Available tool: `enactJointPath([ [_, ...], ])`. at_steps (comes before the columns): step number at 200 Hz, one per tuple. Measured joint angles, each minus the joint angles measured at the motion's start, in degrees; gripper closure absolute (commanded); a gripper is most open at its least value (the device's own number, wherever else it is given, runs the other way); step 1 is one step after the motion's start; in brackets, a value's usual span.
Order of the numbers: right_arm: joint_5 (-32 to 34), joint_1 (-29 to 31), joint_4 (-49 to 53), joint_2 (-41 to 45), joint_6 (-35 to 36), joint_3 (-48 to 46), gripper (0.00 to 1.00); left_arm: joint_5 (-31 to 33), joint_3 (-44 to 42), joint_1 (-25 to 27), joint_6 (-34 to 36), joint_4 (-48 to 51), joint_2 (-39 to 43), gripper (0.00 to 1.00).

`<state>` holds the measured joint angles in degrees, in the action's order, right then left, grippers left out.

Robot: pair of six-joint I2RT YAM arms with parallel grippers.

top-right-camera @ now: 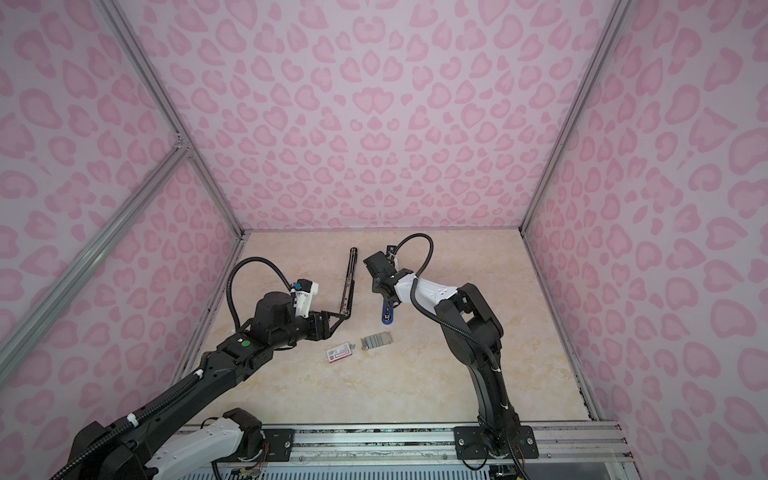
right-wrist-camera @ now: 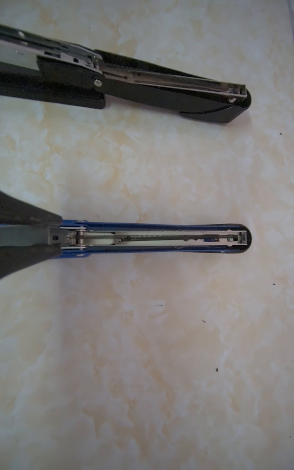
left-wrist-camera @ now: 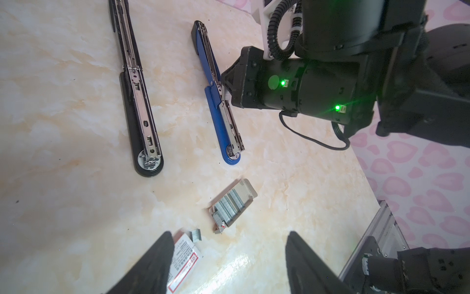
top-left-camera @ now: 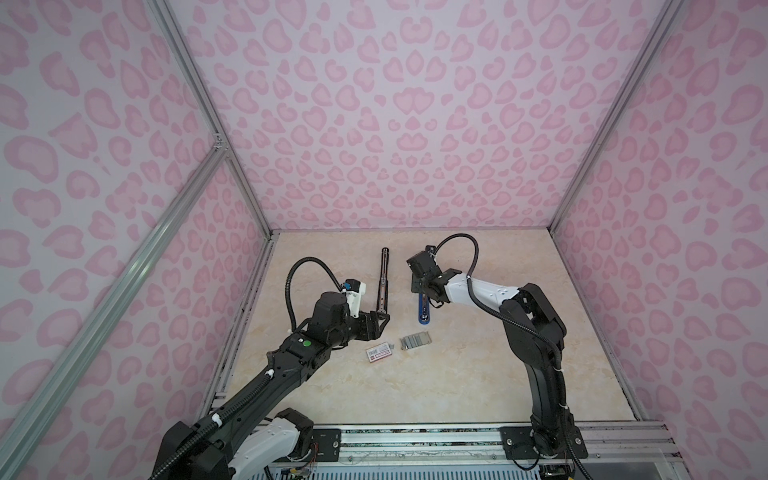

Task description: Load the staples into the stapler

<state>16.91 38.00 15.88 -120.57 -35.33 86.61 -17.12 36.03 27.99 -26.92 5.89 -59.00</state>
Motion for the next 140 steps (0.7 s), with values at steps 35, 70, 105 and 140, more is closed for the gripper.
enactJointPath([
  [35,-0.02,0.24,0.22,0.00,-0.02,-0.33,0.84,0.02,-0.04,0.11,0.00,0.02,0.09,0.28],
  [70,-0.04,0.31,0.24,0.00,-0.07,-0.68,0.84,0.04,-0.33,0.11,-0.02,0.02,0.09,0.28],
  [105,0.00,0.35,0.26,0.04,-0.04,-0.68,0.84,0.04,-0.44,0.11,-0.02,0.00,0.09,0.28],
  [140,0.33,0.35,0.37,0.04,-0.02,-0.13,0.84,0.02,-0.44,0.11,-0.02,0.00,-0.09,0.28],
])
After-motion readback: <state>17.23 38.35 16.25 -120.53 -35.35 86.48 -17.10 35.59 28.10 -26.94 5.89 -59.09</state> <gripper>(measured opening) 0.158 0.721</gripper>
